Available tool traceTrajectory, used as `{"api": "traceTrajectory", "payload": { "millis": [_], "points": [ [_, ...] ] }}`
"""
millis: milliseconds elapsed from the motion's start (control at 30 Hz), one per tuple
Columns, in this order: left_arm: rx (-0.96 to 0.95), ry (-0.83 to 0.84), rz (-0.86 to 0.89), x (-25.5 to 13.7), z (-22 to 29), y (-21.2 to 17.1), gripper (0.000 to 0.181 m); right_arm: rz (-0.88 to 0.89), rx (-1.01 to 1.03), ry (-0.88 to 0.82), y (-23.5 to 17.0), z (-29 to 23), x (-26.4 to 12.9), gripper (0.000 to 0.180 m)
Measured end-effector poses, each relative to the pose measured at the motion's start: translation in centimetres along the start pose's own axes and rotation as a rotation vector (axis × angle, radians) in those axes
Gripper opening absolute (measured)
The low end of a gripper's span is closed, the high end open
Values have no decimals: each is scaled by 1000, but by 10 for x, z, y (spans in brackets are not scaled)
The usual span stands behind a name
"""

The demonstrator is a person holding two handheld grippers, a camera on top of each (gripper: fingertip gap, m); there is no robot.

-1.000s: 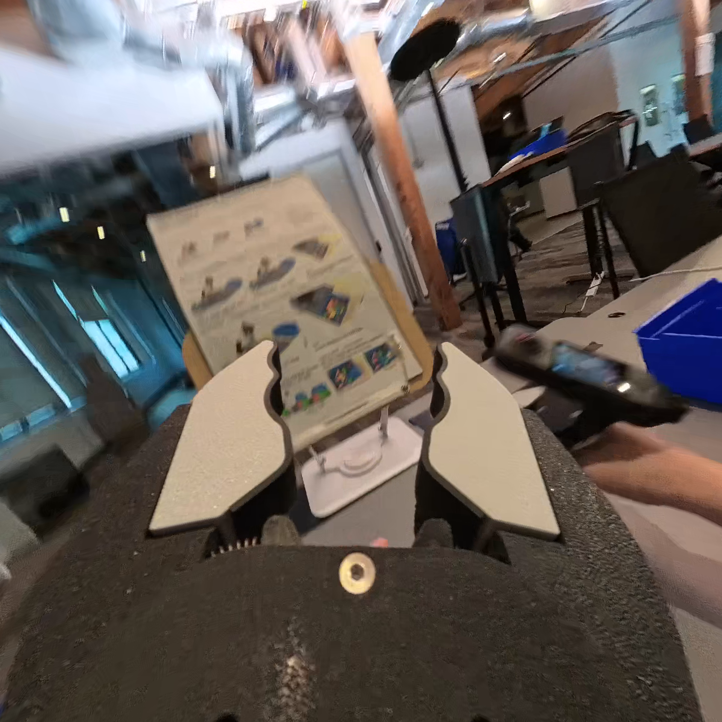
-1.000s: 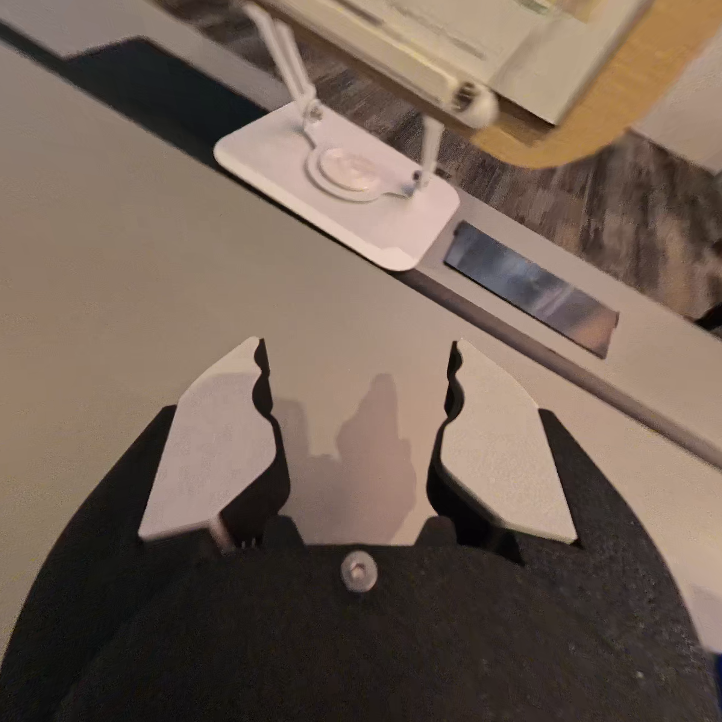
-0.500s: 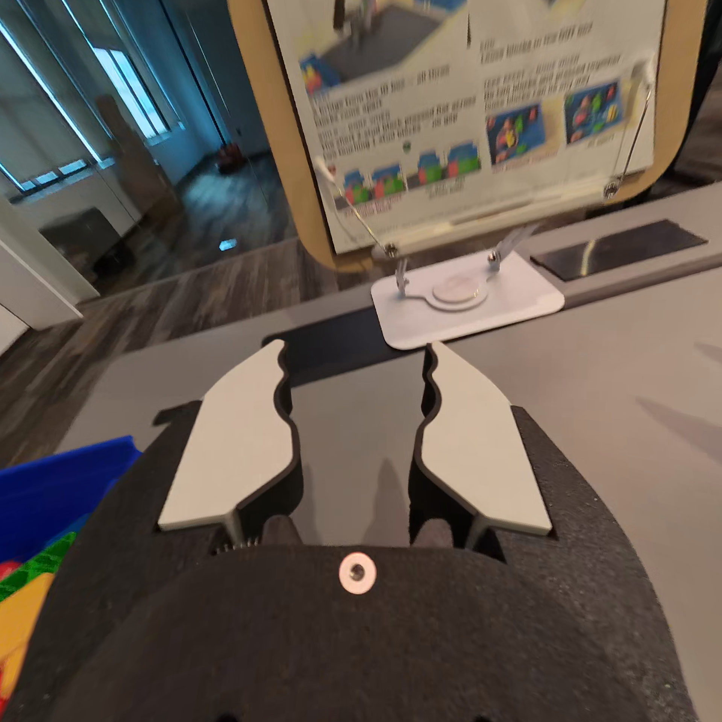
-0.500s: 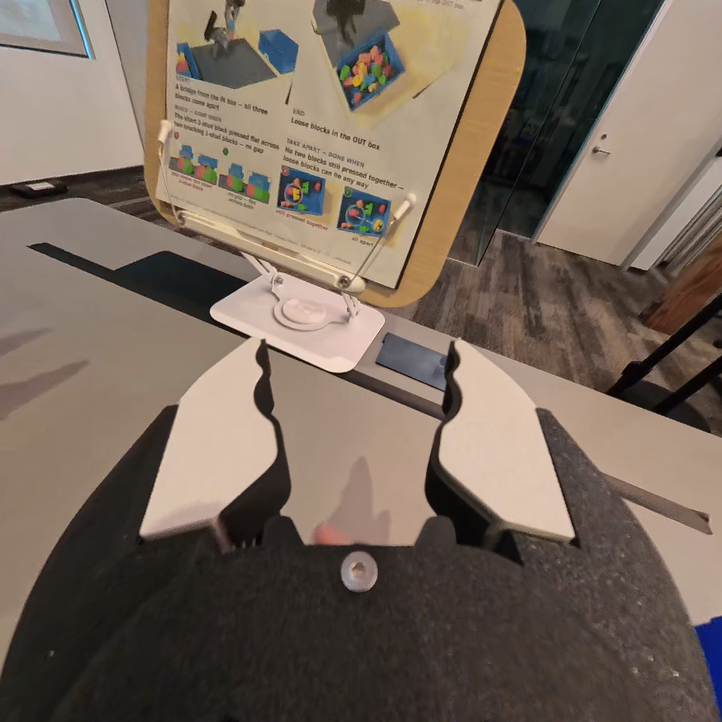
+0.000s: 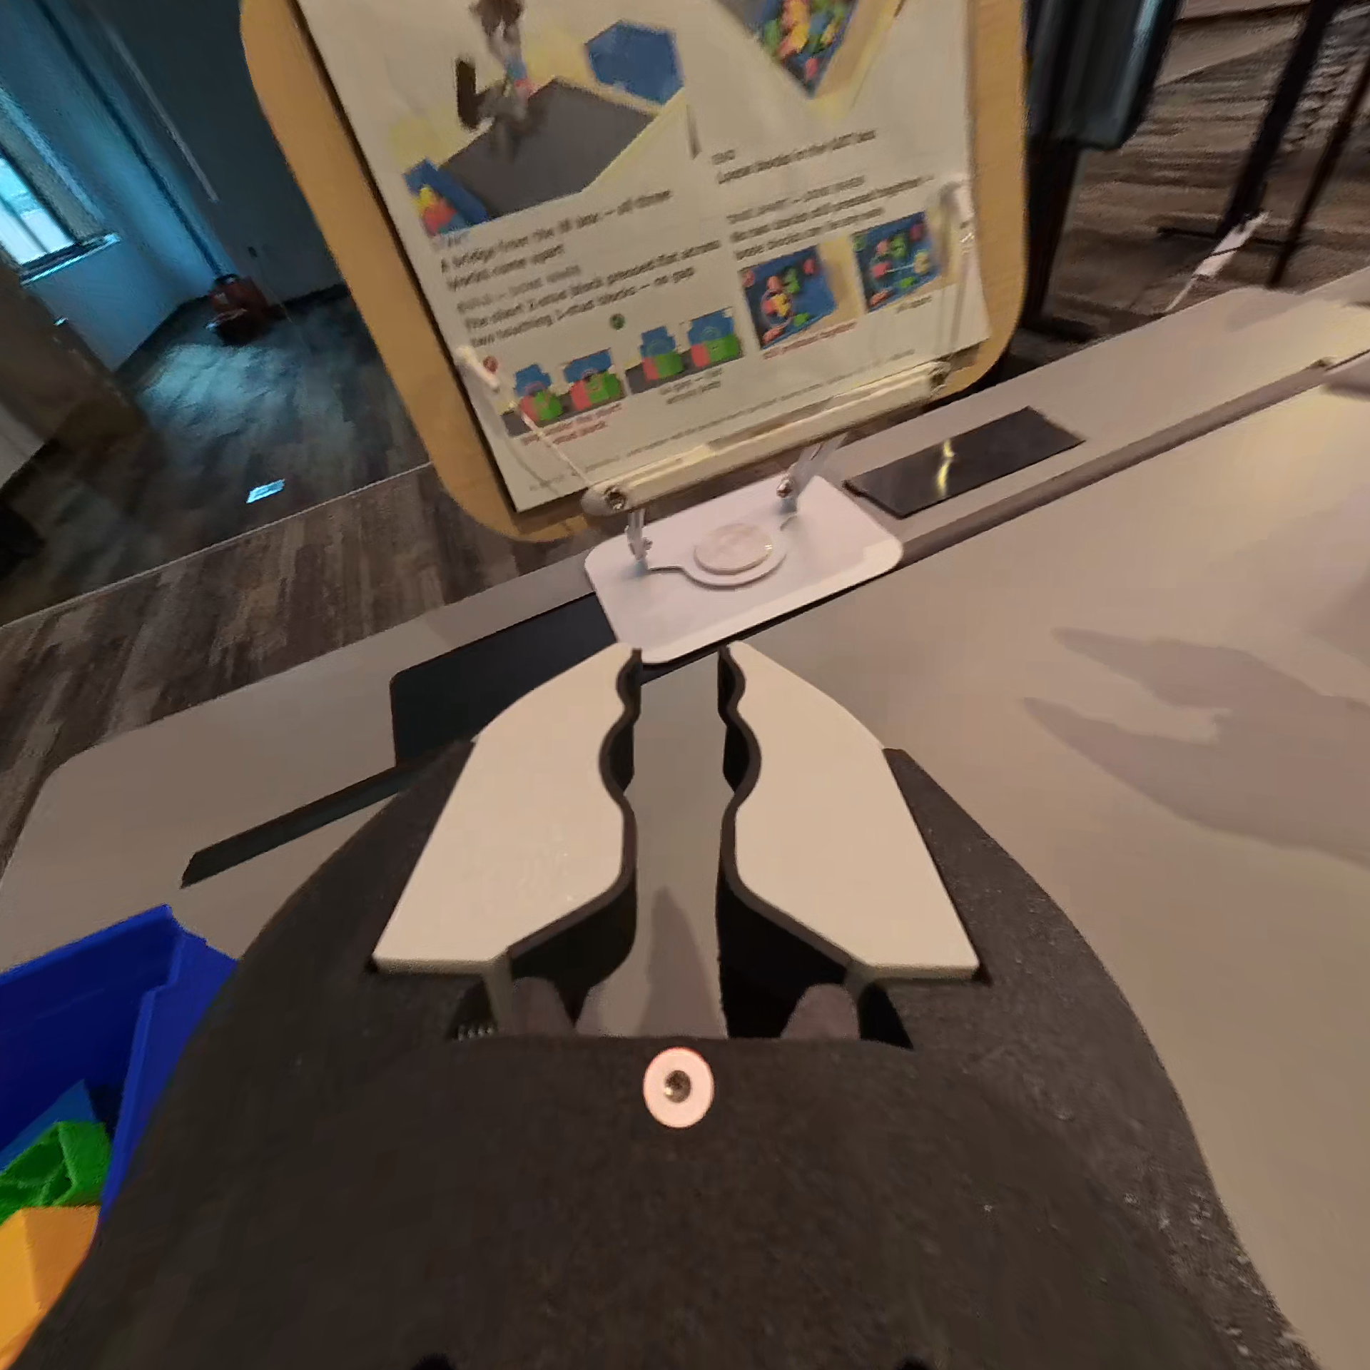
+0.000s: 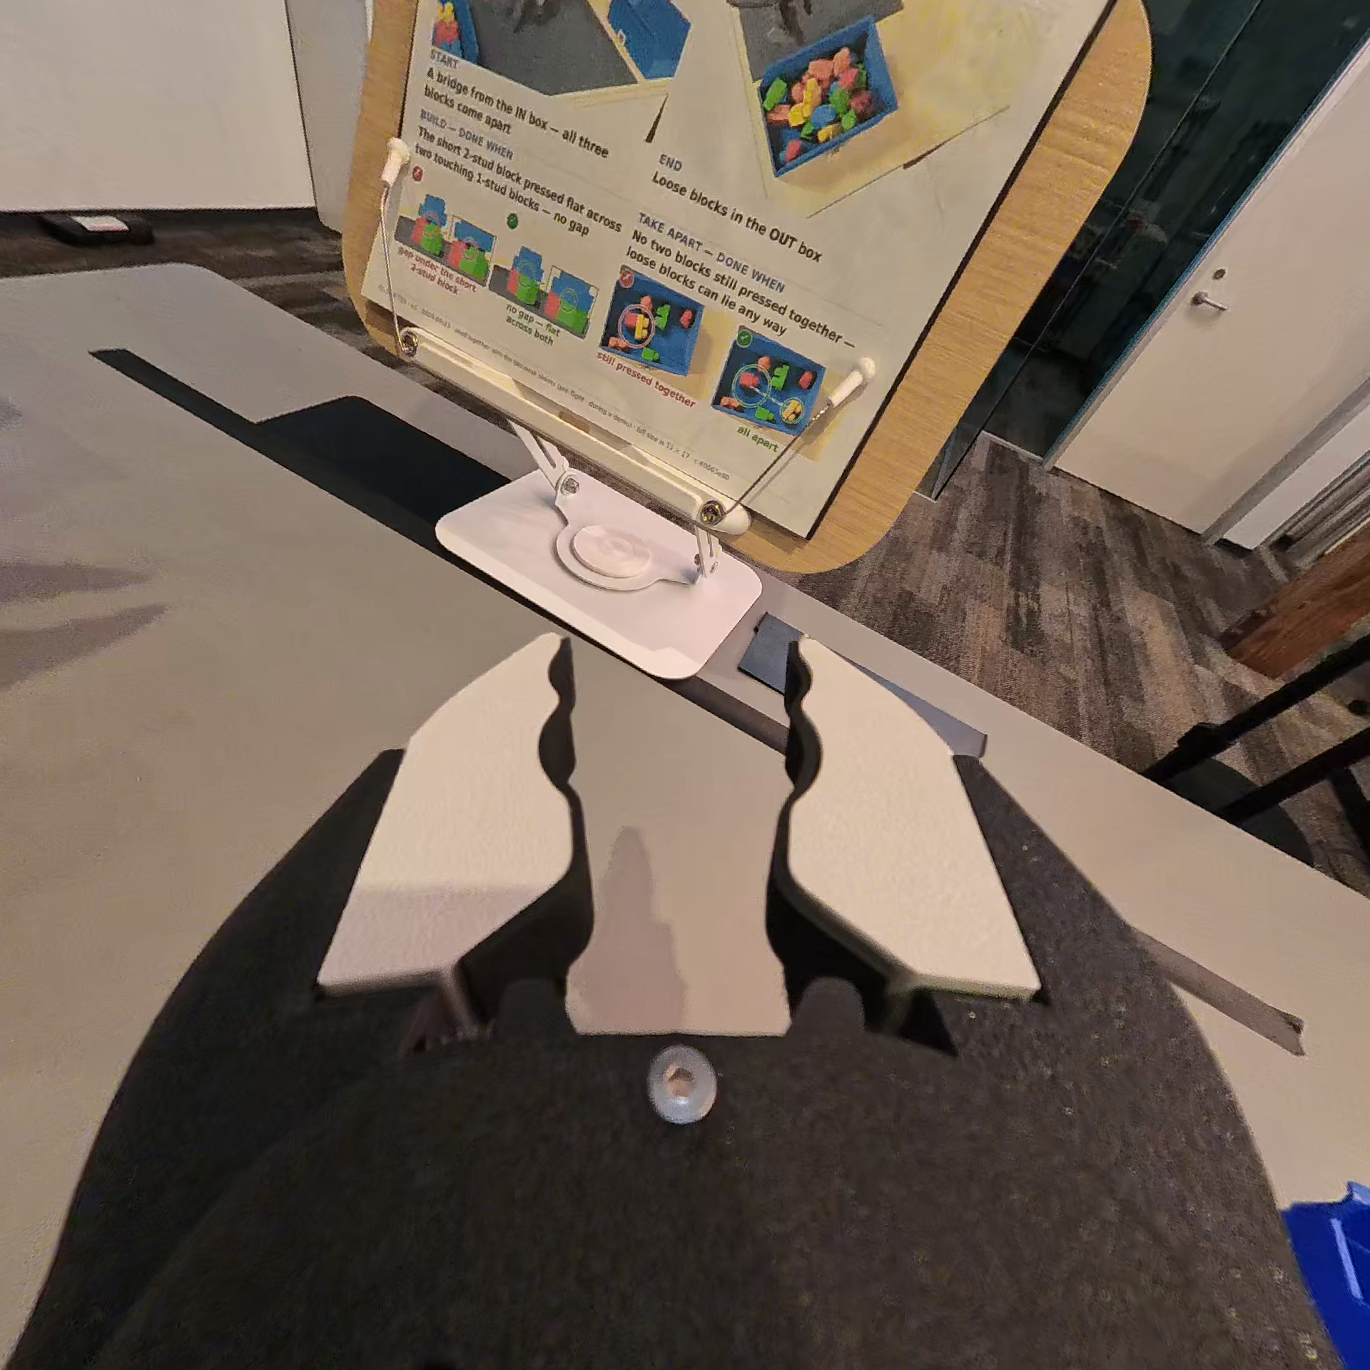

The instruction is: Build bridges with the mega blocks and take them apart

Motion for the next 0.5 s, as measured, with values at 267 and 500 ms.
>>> {"api": "traceTrajectory", "payload": {
  "millis": [267,500],
  "points": [
    [-23,-133,105,-95,-20,39,0,-27,46,69,-5,5,-1,52],
    [180,65,-291,-175,-142,-48,26,-37,61,106,-4,10,-7,54]
  ]
}}
Point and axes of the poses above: each gripper's, where its closed fingertips meet, x out along the fingers, y out of its top, z = x × y across the jaws, the point moved 4 cm from there along -x, back along the fingers, and after that the axes turned 4 degrees about x, right-handed, at the moved point
